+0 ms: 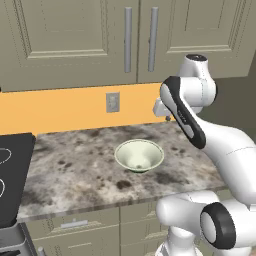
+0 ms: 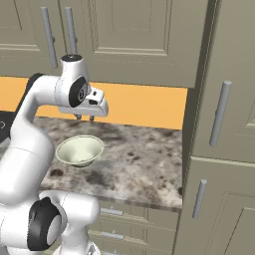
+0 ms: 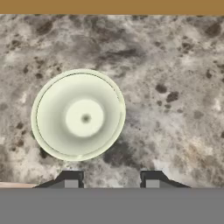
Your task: Open the cabinet. Pick the pear and peach from the cabinet and place them into the bowl. Then close the cabinet.
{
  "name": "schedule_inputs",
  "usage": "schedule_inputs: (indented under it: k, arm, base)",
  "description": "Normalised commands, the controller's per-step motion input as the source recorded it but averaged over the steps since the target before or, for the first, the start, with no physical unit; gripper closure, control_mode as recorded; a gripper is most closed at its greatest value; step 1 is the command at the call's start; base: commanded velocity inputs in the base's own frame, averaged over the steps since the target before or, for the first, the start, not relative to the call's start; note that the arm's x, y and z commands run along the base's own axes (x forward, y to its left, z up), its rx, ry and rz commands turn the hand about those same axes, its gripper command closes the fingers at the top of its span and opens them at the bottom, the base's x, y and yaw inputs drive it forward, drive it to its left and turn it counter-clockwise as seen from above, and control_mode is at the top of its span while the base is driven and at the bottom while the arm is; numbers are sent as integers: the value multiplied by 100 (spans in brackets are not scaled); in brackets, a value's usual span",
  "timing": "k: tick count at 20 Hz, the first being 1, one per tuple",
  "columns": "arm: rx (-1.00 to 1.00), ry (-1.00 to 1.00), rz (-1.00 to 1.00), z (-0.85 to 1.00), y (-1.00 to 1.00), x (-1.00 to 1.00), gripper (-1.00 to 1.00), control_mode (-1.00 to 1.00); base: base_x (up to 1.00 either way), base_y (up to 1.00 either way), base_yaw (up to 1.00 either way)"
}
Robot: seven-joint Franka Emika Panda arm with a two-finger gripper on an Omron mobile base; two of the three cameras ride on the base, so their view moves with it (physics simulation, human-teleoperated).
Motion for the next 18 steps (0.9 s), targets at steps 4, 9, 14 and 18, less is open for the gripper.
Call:
schedule_inputs:
  k: [4,9,14,18]
  arm:
    - [-2,-13,0,0,3,-12,-100,-100]
    - [-2,-32,2,21,5,-31,-100,-100]
    - [0,-46,6,50,0,-56,-100,-100]
    - [0,-47,3,54,2,-43,-100,-100]
  base:
    - [0,0,0]
    - [0,0,0]
    - [0,0,0]
    - [0,0,0]
